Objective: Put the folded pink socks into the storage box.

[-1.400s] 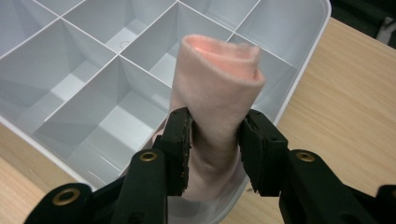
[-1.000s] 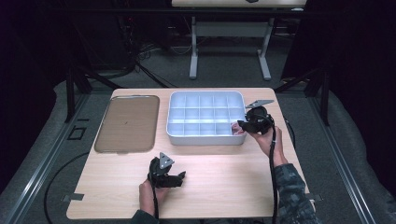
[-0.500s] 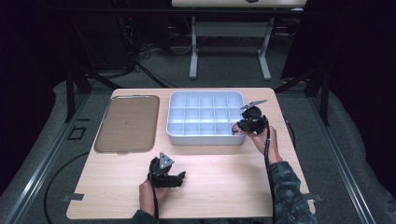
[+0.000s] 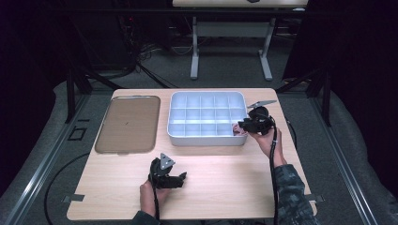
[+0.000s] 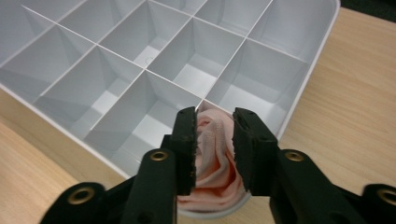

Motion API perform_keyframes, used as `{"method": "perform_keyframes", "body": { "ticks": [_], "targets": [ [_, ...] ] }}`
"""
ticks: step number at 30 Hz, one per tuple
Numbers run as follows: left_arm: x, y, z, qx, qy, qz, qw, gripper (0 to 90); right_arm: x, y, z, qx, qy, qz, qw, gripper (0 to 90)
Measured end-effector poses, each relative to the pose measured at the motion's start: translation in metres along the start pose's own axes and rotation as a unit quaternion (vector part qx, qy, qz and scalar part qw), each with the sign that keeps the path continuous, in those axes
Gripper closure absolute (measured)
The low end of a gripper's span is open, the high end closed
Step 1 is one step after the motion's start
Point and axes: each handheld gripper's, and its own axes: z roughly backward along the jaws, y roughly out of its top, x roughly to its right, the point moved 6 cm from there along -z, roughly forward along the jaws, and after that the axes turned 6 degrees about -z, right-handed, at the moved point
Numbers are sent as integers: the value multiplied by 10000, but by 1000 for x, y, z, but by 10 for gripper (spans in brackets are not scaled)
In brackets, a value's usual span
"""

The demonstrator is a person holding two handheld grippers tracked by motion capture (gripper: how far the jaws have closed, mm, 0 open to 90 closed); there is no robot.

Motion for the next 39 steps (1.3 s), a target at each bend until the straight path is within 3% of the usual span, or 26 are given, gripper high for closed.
{"method": "perform_keyframes", "body": {
  "ticks": [1,4,10,13,15,17,20,28,39],
  "targets": [
    [0,0,0,7,0,7,10000,159,0,0,0,0,0,0,10000,630],
    [0,0,0,0,1,1,10000,159,-6,-1,19,149,128,-1,9998,495],
    [0,0,0,4,2,3,10000,159,-16,-5,41,280,181,103,9994,362],
    [0,0,0,3,1,0,10000,159,-24,-13,50,336,183,236,9990,280],
    [0,0,0,0,2,2,10000,159,-27,-19,54,225,200,279,9992,214],
    [0,0,0,3,3,0,10000,159,-30,-25,59,339,150,371,9986,191],
    [0,0,0,3,3,1,10000,159,-34,-37,64,278,134,468,9984,150],
    [0,0,0,3,5,0,10000,159,-32,-83,66,187,-40,588,9981,47],
    [0,0,0,-1,7,-16,10000,159,-16,-158,44,59,-85,186,9998,0]
  ]
}}
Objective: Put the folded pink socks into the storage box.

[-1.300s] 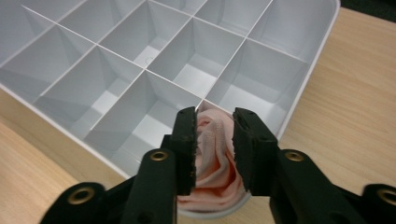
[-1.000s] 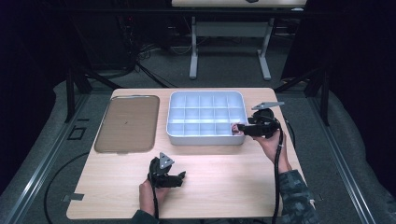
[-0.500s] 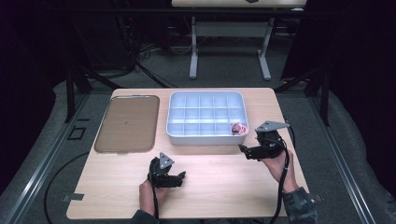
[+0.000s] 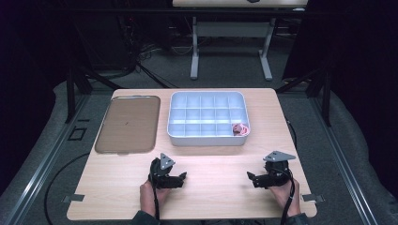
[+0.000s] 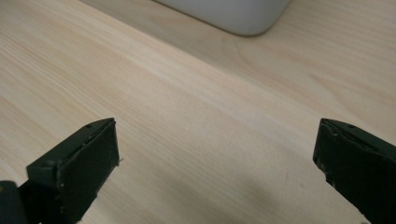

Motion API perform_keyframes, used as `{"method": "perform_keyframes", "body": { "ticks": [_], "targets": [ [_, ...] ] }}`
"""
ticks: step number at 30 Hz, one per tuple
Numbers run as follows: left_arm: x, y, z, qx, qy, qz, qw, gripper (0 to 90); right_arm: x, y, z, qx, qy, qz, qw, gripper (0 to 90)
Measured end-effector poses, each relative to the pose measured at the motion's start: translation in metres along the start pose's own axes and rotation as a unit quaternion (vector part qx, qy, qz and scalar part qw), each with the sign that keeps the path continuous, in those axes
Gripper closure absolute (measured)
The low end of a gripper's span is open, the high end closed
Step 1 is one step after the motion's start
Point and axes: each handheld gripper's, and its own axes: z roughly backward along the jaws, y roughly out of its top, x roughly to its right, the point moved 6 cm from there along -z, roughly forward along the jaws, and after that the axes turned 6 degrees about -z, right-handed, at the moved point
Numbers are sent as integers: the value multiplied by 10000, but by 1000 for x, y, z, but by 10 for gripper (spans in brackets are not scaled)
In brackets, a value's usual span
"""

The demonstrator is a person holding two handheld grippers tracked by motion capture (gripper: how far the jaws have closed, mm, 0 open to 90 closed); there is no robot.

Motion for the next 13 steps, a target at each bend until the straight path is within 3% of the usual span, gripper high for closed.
{"method": "perform_keyframes", "body": {
  "ticks": [7,11,13],
  "targets": [
    [0,0,0,0,4,1,10000,159,6,-19,-6,34,-42,-172,9998,0],
    [0,0,0,4,6,2,10000,160,10,-28,-9,-55,-10,-208,9998,0],
    [0,0,0,4,11,0,10000,161,10,-29,-8,43,-42,-167,9998,0]
  ]
}}
